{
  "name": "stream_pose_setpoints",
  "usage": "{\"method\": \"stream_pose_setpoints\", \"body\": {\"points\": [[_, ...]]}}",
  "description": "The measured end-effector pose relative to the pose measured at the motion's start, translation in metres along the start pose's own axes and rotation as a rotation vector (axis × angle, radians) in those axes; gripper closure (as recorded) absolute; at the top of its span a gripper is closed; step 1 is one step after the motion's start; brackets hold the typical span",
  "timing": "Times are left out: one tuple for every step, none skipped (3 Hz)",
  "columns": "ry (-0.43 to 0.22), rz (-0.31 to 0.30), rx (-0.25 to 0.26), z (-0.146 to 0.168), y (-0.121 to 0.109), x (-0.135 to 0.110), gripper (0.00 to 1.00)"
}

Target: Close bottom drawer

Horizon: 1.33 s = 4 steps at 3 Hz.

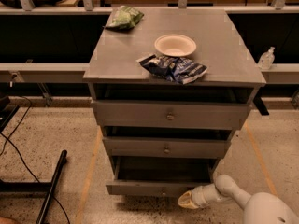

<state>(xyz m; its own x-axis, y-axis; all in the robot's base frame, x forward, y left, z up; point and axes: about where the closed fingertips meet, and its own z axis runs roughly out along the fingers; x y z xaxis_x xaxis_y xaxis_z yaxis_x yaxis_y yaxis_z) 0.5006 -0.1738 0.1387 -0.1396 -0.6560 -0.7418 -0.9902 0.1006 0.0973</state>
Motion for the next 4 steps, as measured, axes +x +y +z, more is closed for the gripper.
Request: {"method": "stream_pose_setpoints", "body": {"points": [[0.000,0.000,0.000,0.000,0.000,0.000,1.00],[0.000,-0.003,0.001,0.001,-0.009,-0.002,1.00],[0.000,-0.003,0.001,0.001,-0.009,-0.002,1.00],[-0.002,-0.007,0.006,0.001,-0.021,-0.005,1.00]]}}
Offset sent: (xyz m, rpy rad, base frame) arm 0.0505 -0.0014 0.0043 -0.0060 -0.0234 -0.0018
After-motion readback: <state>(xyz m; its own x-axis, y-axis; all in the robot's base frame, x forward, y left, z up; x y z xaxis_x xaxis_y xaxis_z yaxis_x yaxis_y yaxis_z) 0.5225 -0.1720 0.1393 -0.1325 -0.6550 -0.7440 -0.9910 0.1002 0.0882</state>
